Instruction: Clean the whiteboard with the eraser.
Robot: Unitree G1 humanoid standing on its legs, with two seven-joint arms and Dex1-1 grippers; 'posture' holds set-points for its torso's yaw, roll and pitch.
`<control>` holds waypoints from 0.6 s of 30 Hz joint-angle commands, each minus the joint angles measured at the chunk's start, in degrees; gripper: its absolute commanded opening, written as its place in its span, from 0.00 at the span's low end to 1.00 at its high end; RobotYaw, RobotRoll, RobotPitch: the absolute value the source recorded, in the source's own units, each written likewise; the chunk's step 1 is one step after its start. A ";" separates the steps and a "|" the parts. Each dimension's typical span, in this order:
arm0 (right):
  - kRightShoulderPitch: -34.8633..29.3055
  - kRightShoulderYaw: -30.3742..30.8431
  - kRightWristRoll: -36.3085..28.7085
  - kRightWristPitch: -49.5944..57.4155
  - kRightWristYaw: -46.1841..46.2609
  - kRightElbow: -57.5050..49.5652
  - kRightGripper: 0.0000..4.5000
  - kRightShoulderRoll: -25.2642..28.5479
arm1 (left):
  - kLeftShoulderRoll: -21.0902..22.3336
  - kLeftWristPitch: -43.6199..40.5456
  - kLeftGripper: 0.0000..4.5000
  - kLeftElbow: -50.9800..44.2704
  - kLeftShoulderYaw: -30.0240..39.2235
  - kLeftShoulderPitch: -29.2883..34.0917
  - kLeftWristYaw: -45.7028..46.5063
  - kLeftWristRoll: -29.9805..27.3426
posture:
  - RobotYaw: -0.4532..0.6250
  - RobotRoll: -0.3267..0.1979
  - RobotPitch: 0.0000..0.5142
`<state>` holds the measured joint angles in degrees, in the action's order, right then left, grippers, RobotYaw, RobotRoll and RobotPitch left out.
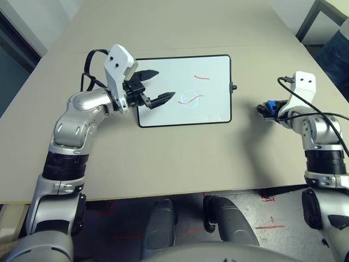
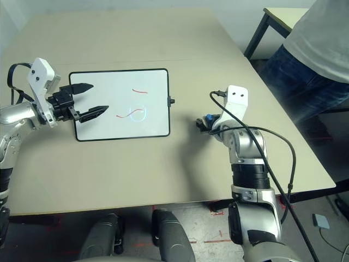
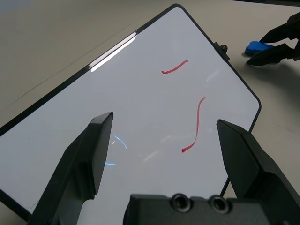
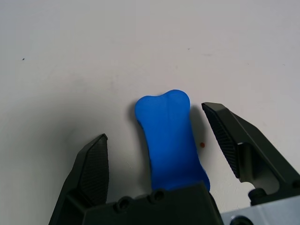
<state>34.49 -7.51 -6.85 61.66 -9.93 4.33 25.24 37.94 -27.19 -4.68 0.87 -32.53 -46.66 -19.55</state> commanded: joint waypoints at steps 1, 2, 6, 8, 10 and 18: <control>-2.00 -0.80 0.56 1.45 0.47 0.33 0.99 0.83 | -0.27 0.21 1.00 0.01 -0.64 -0.20 -0.39 0.50 | 0.43 0.62 0.28; -2.03 -0.82 0.59 1.49 0.45 0.33 0.99 0.87 | -0.29 0.17 1.00 0.02 -0.63 -0.20 -0.42 0.51 | 0.43 0.62 0.29; -2.17 -0.89 0.49 2.10 0.36 -0.11 0.99 0.97 | -0.25 0.09 1.00 0.00 -0.59 -0.14 -0.45 0.58 | 0.43 0.62 0.29; -2.31 -0.95 0.37 2.64 0.26 -0.62 0.99 1.03 | -0.17 0.08 1.00 0.03 -0.55 -0.12 -0.46 0.61 | 0.44 0.62 0.29; -2.50 -0.99 0.27 3.16 0.16 -1.14 0.95 1.07 | -0.11 0.07 1.00 0.07 -0.48 -0.13 -0.47 0.61 | 0.44 0.62 0.28; -3.81 -2.05 0.20 4.93 -0.03 -2.86 0.42 1.52 | -0.04 0.24 1.00 0.58 -0.59 -0.65 -0.68 0.77 | 0.43 0.62 0.28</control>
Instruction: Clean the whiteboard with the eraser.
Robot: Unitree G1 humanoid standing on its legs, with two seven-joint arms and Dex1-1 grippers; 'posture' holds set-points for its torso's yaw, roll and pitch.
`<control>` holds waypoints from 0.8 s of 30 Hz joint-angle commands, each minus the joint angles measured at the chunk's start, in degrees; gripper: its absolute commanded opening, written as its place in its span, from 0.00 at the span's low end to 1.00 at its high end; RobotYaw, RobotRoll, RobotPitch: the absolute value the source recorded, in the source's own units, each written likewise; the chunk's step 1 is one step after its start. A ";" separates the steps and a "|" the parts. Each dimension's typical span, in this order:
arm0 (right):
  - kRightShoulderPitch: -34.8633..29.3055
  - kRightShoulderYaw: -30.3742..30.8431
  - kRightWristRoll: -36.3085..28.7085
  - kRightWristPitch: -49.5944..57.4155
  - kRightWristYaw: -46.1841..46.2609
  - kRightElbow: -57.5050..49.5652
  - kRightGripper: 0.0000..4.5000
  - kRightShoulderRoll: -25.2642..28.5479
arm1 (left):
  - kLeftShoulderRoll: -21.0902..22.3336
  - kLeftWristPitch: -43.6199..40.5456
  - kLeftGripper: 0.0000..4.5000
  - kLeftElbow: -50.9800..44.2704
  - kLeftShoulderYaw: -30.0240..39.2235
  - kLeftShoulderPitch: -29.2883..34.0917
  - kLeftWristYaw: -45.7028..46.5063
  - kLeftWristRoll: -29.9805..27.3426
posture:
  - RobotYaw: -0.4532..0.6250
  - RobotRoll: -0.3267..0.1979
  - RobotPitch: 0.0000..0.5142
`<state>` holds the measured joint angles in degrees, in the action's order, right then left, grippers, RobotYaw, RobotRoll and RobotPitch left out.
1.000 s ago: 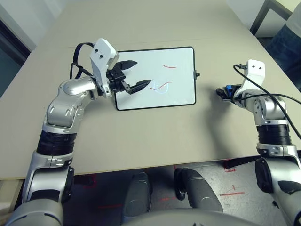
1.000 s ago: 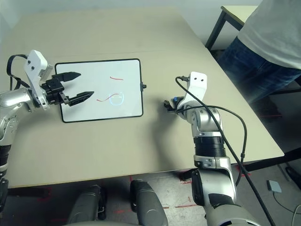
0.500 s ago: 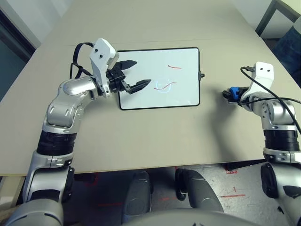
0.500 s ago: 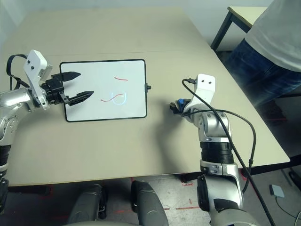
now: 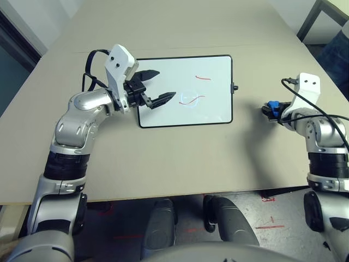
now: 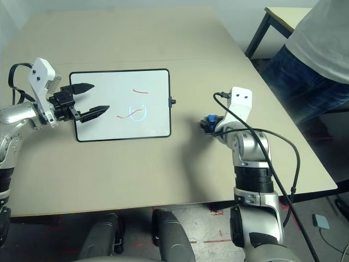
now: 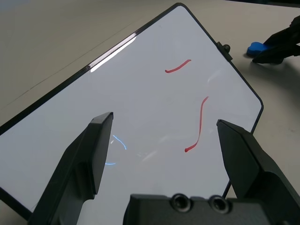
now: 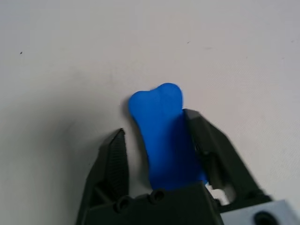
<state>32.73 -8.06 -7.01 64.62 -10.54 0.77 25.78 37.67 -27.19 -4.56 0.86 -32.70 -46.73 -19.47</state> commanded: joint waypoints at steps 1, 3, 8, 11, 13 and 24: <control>-2.21 -1.68 0.37 2.10 0.66 0.54 0.36 0.96 | 0.18 0.27 1.00 0.54 -0.65 -0.60 -0.64 0.74 | 0.43 0.62 0.28; -2.49 -1.93 0.40 2.30 0.77 0.18 0.23 0.94 | 0.08 0.25 1.00 0.57 -0.76 -0.72 -0.68 0.79 | 0.43 0.62 0.28; -2.27 -2.40 0.71 1.95 1.15 -0.81 0.19 1.11 | -0.07 0.32 1.00 0.91 -0.95 -1.05 -0.92 0.96 | 0.42 0.62 0.28; -0.68 -1.02 1.46 0.31 0.76 -2.14 0.19 2.44 | -0.09 0.33 1.00 0.98 -1.05 -1.15 -1.10 1.07 | 0.42 0.62 0.28; 1.75 0.18 1.39 0.63 0.10 -3.45 0.19 3.31 | -0.19 0.29 1.00 1.04 -1.17 -1.30 -1.18 1.15 | 0.42 0.62 0.28; 18.63 16.37 -6.15 4.92 -17.18 -14.15 0.19 8.17 | -0.85 0.62 1.00 1.59 -1.63 -1.64 -1.54 1.70 | 0.40 0.62 0.26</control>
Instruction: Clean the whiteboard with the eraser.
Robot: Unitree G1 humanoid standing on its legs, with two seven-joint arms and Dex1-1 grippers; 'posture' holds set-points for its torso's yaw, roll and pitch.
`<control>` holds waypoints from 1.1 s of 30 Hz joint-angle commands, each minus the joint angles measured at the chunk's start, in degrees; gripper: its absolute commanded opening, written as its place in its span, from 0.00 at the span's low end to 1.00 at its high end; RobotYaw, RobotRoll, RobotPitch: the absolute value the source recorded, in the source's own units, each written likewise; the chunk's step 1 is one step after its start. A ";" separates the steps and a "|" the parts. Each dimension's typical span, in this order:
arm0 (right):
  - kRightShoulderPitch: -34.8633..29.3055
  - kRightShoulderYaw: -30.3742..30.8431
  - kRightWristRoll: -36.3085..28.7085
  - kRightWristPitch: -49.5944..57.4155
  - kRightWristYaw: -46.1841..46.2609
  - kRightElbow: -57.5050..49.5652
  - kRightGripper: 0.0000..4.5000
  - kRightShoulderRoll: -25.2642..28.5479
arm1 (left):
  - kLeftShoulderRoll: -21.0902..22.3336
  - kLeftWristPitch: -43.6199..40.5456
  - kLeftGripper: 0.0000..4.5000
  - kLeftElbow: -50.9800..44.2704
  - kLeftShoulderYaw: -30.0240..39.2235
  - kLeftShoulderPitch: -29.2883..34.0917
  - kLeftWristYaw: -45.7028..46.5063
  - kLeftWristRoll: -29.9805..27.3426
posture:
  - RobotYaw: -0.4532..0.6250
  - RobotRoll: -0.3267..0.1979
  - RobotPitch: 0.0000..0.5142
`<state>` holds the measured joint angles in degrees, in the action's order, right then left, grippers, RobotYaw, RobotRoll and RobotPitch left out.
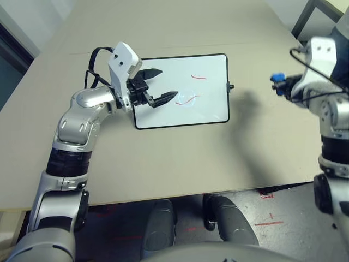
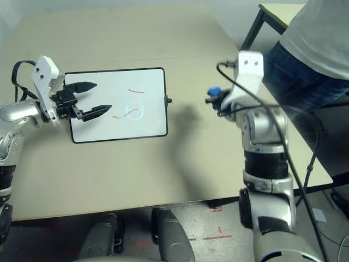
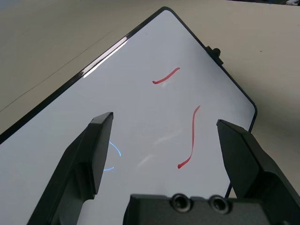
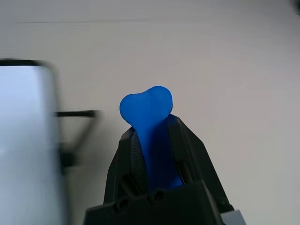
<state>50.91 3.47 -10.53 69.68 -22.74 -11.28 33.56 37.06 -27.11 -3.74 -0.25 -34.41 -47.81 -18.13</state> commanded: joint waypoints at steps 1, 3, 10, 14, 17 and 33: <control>1.07 7.04 -3.01 -1.33 -6.90 -2.66 0.18 0.31 | -0.41 0.62 1.00 0.88 -0.60 0.01 -0.45 0.41 | 0.40 0.62 0.26; 1.62 11.90 -2.05 -5.68 -10.48 -2.41 0.18 0.92 | -0.74 0.81 1.00 1.16 -0.82 -0.24 -0.44 0.50 | 0.40 0.62 0.25; 4.42 23.80 6.02 -19.84 -18.04 4.10 0.18 2.90 | -0.83 1.25 1.00 1.77 -0.99 -0.42 -0.79 0.68 | 0.41 0.62 0.24; 8.04 28.96 11.74 -25.74 -20.44 9.95 0.18 0.89 | -0.75 1.43 1.00 2.15 -1.20 -0.33 -1.02 0.89 | 0.42 0.62 0.24; 9.58 30.88 15.03 -28.81 -21.76 13.73 0.18 -1.22 | -0.89 1.30 1.00 2.26 -1.35 -0.53 -1.02 1.00 | 0.42 0.62 0.24; 9.59 30.56 27.75 -32.69 -24.12 19.35 0.18 -3.31 | -0.95 -0.57 1.00 -0.21 -0.92 1.09 0.20 0.32 | 0.43 0.62 0.28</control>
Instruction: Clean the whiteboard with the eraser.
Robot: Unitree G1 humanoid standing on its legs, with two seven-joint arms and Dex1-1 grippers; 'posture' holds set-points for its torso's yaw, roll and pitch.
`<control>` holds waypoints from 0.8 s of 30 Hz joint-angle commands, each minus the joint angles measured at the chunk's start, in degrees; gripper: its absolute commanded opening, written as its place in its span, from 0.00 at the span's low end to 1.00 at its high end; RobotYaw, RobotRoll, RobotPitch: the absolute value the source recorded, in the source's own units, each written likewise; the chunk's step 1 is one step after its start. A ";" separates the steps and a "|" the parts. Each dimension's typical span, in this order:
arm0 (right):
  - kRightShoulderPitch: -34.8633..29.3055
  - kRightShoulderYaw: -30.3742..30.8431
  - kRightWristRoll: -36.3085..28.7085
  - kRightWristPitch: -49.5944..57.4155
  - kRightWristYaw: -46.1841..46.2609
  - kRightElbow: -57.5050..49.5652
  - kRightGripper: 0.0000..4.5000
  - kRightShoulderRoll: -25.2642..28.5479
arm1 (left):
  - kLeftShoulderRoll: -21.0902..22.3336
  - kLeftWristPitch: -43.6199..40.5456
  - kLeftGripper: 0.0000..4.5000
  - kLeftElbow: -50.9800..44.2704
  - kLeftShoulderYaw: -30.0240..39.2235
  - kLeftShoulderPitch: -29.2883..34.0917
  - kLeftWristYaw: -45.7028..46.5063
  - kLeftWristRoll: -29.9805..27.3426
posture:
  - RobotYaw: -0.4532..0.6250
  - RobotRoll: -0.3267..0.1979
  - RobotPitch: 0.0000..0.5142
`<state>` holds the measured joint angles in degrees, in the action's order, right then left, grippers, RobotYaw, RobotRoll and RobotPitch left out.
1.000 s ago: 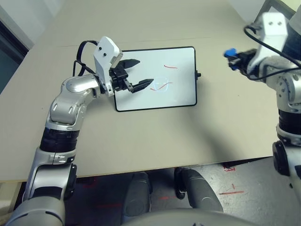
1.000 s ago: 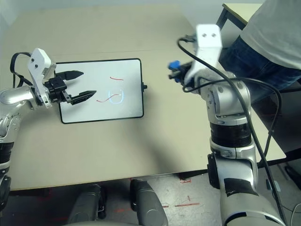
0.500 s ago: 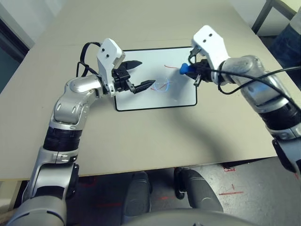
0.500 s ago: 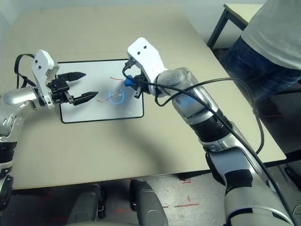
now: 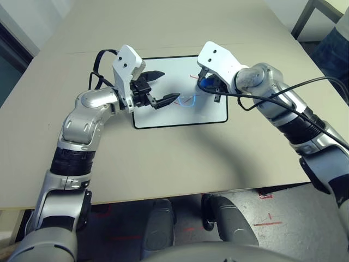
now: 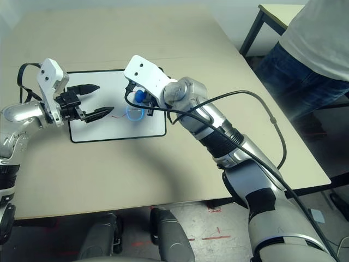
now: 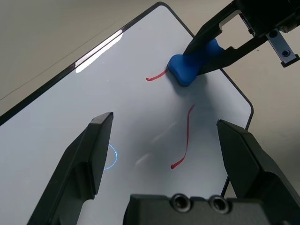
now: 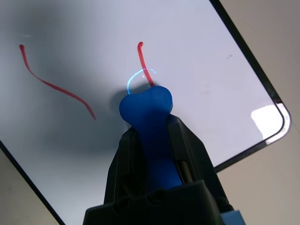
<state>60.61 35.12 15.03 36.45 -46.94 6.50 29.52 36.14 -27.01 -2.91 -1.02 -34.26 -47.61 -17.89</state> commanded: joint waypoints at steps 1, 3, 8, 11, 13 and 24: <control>-0.15 -1.41 2.56 0.56 0.11 1.82 0.18 0.83 | -0.05 -0.67 1.00 -1.01 -0.15 0.94 0.03 0.07 | 0.43 0.62 0.28; -0.67 -1.83 3.22 0.67 -0.02 2.26 0.18 1.33 | -0.12 -0.59 1.00 -0.82 -0.20 0.92 -0.01 0.10 | 0.43 0.62 0.28; -2.32 -2.06 4.22 0.95 -0.73 2.14 0.18 1.51 | -0.15 -0.68 1.00 -0.98 -0.08 1.15 0.02 -0.03 | 0.43 0.62 0.29; -2.79 -2.20 4.66 1.03 -1.18 2.09 0.18 0.76 | -0.16 -0.76 1.00 -1.18 -0.04 1.42 0.08 -0.08 | 0.43 0.62 0.30; -2.59 -2.17 4.85 0.85 -1.22 2.72 0.18 -0.19 | -0.16 -0.81 1.00 -1.21 0.01 1.50 0.14 -0.11 | 0.43 0.62 0.30; 0.56 -2.26 6.38 -1.90 -0.45 8.63 0.18 -6.83 | 0.02 -1.67 1.00 -2.61 0.51 2.45 0.88 -0.37 | 0.45 0.62 0.31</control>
<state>60.96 32.43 20.92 35.02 -47.43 12.70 23.77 36.07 -27.98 -4.61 -0.85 -32.60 -46.84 -18.09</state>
